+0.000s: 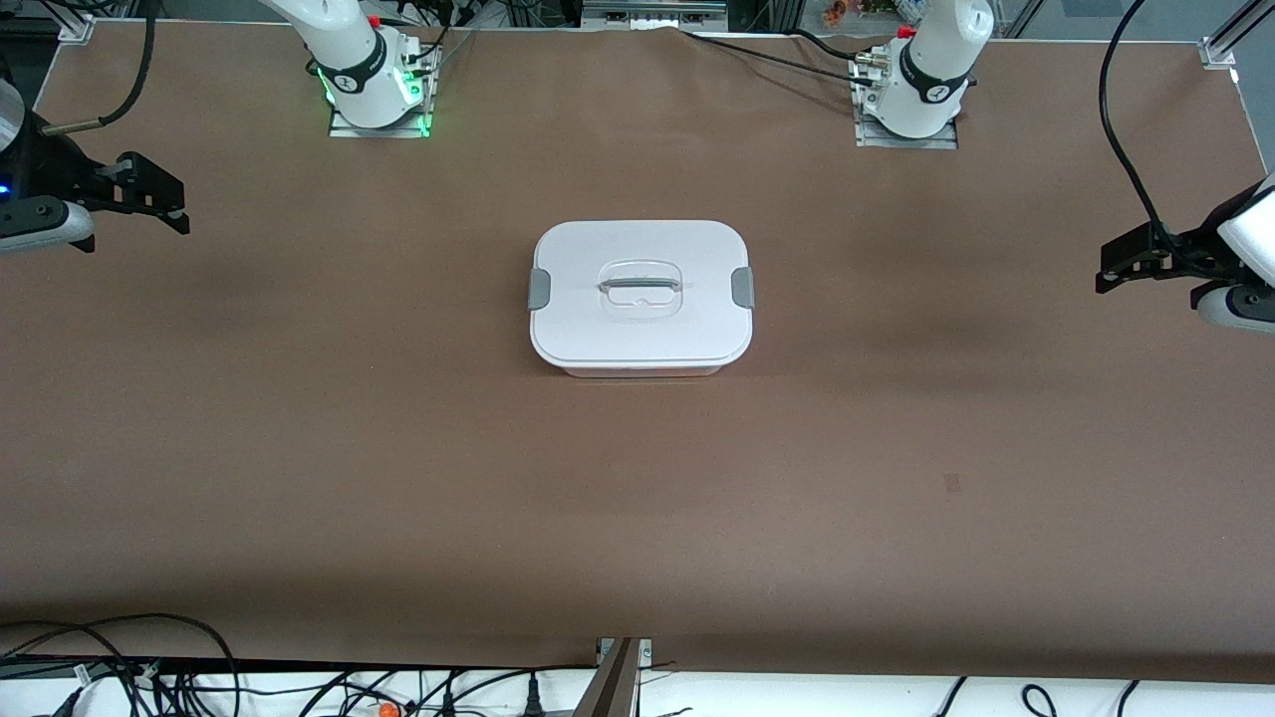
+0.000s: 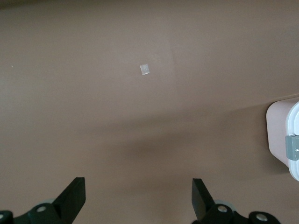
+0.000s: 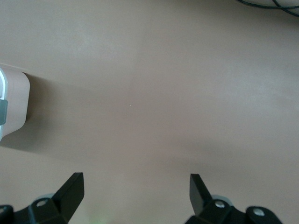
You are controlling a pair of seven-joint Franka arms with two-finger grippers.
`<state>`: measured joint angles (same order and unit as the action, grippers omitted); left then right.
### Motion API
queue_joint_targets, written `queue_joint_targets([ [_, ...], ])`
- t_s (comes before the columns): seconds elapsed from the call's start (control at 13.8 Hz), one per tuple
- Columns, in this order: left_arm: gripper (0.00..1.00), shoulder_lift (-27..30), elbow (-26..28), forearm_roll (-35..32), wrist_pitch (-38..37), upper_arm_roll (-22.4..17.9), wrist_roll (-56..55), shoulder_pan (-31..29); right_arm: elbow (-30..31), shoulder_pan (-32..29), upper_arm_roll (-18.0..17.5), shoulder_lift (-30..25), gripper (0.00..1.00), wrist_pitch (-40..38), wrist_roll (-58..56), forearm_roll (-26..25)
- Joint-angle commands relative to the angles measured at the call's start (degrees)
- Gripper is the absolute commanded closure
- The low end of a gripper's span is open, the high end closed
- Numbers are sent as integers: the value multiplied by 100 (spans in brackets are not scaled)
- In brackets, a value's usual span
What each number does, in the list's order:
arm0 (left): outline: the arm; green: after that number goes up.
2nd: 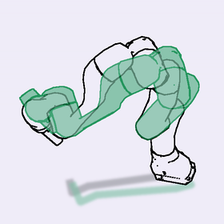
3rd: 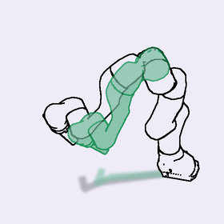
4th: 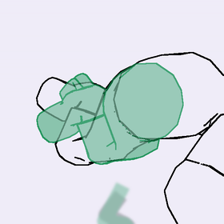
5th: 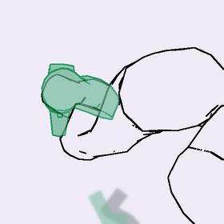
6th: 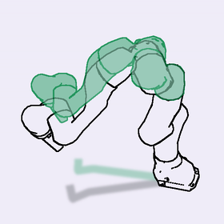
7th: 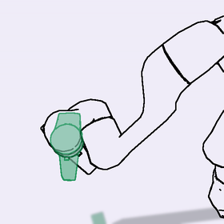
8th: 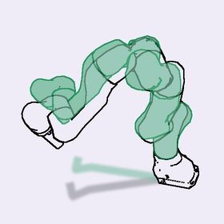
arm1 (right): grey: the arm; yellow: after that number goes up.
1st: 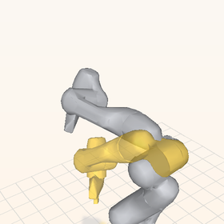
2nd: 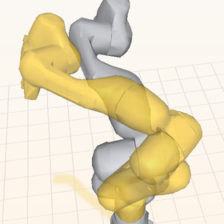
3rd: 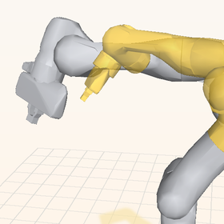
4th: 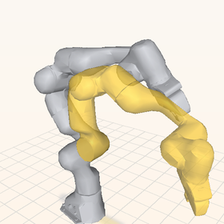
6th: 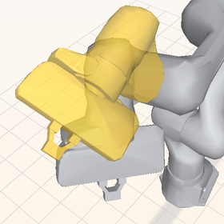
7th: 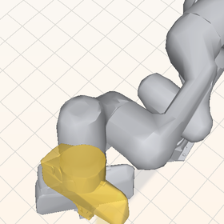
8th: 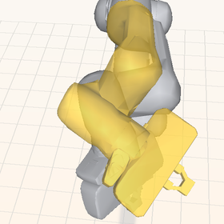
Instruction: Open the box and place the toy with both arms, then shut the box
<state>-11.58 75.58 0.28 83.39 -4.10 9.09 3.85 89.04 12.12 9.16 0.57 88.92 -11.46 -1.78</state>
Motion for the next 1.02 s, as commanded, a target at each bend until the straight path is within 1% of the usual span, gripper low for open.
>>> queue_joint_targets([
  [0.0,0,472,676,174,292,76,-196,-112,-115,-43,-11,40,0,-85,48,81],
  [0.15,0,447,677,174,257,67,-250,-112,-115,-43,-11,40,0,-85,48,81],
  [0.29,0,289,581,174,248,41,-241,-103,-115,-43,-11,40,0,-85,48,81],
  [0.94,0,271,563,121,248,67,-188,-112,-115,-43,-11,49,0,-85,48,81],
])
